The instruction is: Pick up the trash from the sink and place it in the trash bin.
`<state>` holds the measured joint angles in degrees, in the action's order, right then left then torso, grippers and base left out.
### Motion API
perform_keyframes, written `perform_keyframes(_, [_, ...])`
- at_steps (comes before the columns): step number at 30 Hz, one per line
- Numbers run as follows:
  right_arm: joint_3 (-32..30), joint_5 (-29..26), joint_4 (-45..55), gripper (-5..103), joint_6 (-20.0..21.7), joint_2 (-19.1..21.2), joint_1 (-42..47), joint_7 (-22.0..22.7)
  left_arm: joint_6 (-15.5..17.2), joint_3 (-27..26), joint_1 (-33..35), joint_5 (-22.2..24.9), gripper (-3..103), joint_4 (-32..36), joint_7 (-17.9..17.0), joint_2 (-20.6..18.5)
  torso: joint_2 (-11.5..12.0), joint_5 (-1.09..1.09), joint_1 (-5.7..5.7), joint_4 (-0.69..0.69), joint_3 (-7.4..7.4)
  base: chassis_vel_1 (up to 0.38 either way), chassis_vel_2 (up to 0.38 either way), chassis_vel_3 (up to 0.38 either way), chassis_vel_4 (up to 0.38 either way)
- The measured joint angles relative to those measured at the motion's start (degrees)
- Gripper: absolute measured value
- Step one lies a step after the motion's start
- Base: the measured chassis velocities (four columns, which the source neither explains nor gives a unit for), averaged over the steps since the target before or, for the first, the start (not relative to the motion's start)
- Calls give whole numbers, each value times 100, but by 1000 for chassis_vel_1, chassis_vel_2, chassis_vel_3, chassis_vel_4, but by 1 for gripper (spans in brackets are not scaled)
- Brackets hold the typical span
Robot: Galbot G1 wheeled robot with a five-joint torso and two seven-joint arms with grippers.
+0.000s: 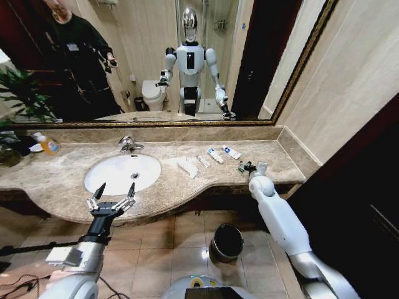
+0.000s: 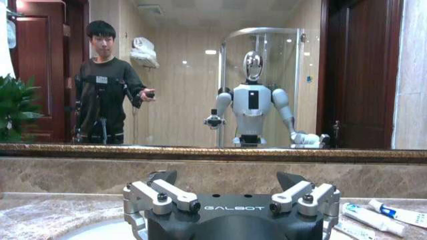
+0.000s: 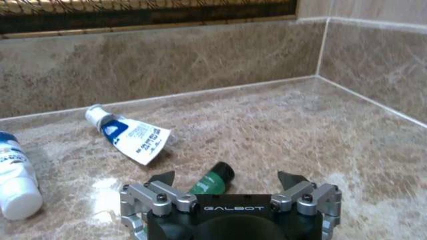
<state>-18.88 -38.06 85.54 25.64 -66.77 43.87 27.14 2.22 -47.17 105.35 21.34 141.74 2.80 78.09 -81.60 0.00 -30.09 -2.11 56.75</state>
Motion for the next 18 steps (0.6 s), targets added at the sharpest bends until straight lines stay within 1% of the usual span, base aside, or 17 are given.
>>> perform_keyframes(1, [-10,-167,39,97,46,14,30,54,0,0,0,0,100,0,0,0,0,0,0,0,0,0,0,0,0])
perform_keyframes(2, [-19,-265,68,97,77,19,55,80,0,0,0,0,100,0,0,0,0,-1,0,0,0,0,0,0,0])
perform_keyframes(3, [-25,-322,94,93,94,22,84,98,0,0,0,0,100,0,0,0,0,-1,0,0,0,0,0,0,0])
perform_keyframes(4, [-25,-322,94,93,94,22,84,98,0,0,0,0,100,0,0,0,0,-1,0,0,0,0,0,0,0])
perform_keyframes(5, [-42,-337,128,89,94,26,143,106,0,0,0,0,100,0,0,0,-1,-5,1,0,-2,0,0,0,0])
perform_keyframes(7, [-47,-292,176,79,63,26,227,107,0,0,0,0,100,0,0,0,-1,-5,2,0,-2,0,0,0,0])
perform_keyframes(8, [-47,-292,176,79,63,26,227,107,0,0,0,0,100,0,0,0,-1,-5,2,0,-2,0,0,0,0])
perform_keyframes(9, [-47,-273,208,73,55,26,264,107,0,0,0,0,100,0,0,0,-1,-4,2,1,-2,0,0,0,0])
perform_keyframes(10, [-44,-261,227,73,50,25,282,107,0,0,0,0,100,0,0,0,-1,-4,2,1,-2,0,0,0,0])
perform_keyframes(11, [-28,-228,275,62,43,22,321,107,0,0,0,0,100,0,0,0,-1,-3,2,1,-2,0,0,0,0])
perform_keyframes(12, [-28,-228,275,62,43,22,321,107,0,0,0,0,100,0,0,0,-1,-3,2,1,-2,0,0,0,0])
perform_keyframes(15, [48,-77,396,45,-16,22,415,96,0,0,0,0,100,0,0,0,-1,-1,1,0,-1,0,0,0,0])
perform_keyframes(16, [72,-28,430,45,-29,23,437,88,0,0,0,0,100,0,0,0,-1,-1,1,0,0,0,0,0,0])
perform_keyframes(17, [116,73,482,34,-63,24,475,70,0,0,0,0,100,0,0,0,0,0,1,0,0,0,0,0,0])
perform_keyframes(18, [131,119,499,29,-86,25,490,62,0,0,0,0,100,0,0,0,0,1,1,0,0,0,0,0,0])
